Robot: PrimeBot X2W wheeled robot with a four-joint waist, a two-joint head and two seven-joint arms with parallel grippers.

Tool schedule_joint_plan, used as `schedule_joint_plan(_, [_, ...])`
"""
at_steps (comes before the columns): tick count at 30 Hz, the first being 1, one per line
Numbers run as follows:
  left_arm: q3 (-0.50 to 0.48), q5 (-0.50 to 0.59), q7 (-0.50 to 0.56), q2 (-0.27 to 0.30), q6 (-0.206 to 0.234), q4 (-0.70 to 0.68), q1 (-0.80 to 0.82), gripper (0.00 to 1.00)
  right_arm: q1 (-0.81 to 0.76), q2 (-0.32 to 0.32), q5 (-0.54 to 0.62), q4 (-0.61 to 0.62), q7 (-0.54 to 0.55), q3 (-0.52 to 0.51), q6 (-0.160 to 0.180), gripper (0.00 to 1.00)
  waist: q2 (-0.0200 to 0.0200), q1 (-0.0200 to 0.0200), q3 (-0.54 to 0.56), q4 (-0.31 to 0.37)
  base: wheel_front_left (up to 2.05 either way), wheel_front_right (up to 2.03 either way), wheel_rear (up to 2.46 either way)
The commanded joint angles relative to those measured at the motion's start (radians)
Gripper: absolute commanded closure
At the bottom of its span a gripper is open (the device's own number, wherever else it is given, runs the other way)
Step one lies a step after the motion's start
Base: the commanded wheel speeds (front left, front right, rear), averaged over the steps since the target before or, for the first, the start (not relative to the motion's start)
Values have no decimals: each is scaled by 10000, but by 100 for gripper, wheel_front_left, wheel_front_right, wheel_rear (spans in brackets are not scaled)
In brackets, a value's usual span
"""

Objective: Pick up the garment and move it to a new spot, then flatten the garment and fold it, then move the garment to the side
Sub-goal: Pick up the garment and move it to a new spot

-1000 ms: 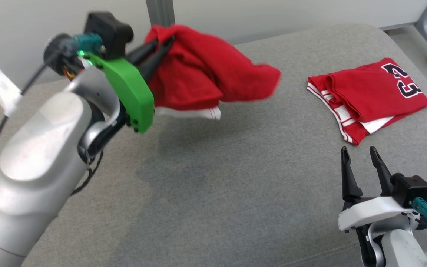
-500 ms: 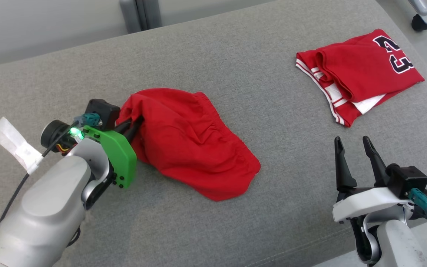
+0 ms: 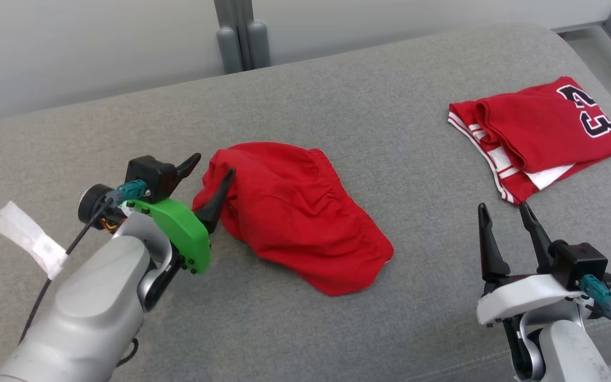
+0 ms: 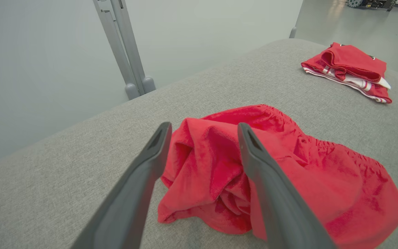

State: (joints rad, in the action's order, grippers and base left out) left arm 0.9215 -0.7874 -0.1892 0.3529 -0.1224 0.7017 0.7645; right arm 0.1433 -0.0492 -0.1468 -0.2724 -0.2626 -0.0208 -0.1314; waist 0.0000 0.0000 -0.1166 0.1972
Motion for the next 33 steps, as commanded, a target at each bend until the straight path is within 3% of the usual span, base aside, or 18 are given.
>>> schedule_joint_plan(1, [-65,-81,-167,-97,99,-11,-355,0,-184,-25,117,-18,-30,-64,15,0,0,0,661,-567,0,0,0])
schedule_joint_plan(11, [-1249,-393,-776,-729,1429,-965,-2268,0,-583,-24,339,-91,-29,-294,15,0,0,0,1534,-1770,0,0,0])
schedule_joint_plan(14, [-1958,57,-756,-752,2002,-1759,-3103,0,-670,-27,305,-100,-29,-223,15,0,0,0,1629,-2052,0,0,0])
schedule_joint_plan(20, [-3000,954,-749,-906,2603,-3086,-4833,0,-952,-28,79,-64,-29,-27,15,0,0,0,1731,-2419,0,0,0])
schedule_joint_plan(26, [-3920,1539,-750,-1207,2833,-3956,-6238,0,-1347,-28,-158,-106,-29,84,15,0,0,0,1813,-2581,0,0,0])
schedule_joint_plan(33, [-4344,2075,-751,-1552,2575,-4149,-6980,0,-1536,-28,-226,-187,-29,196,15,0,0,0,1857,-2606,0,0,0])
